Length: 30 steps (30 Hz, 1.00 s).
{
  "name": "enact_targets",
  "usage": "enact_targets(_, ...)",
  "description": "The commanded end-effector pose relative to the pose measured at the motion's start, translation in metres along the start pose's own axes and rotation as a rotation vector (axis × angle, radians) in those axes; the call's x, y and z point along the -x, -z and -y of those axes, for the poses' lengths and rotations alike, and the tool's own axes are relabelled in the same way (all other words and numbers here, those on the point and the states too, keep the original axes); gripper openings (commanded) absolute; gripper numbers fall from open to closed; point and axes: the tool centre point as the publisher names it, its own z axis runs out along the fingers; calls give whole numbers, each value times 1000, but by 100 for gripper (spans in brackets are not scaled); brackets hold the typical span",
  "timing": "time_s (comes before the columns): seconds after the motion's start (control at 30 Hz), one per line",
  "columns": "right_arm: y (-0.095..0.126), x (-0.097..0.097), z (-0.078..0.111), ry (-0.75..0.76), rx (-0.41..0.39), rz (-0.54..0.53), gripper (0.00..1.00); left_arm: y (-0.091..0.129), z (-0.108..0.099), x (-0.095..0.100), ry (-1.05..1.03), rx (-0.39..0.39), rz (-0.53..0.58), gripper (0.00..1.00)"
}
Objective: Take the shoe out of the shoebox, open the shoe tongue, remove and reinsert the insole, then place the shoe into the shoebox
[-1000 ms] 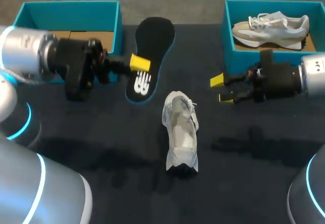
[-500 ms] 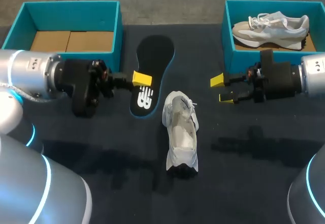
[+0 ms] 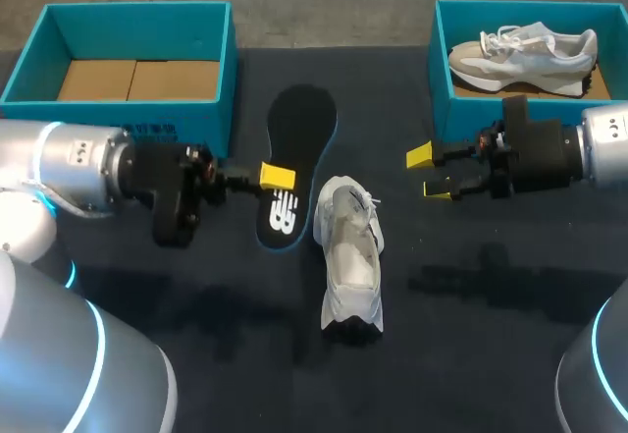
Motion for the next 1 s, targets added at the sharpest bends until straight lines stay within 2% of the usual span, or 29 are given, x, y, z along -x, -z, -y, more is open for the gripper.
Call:
enact_targets(0.03, -2, 0, 0, 0, 1, 2, 100, -2, -4, -21, -14, -12, 14, 0)
enact_targets(0.33, -2, 0, 0, 0, 1, 2, 100, -7, -12, -35, -87, -10, 16, 0)
enact_targets(0.67, -2, 0, 0, 0, 1, 2, 100, -16, -14, -36, -96, -29, 28, 0)
enact_targets(1.0, -2, 0, 0, 0, 1, 2, 100, -16, -14, -36, -96, -29, 28, 0)
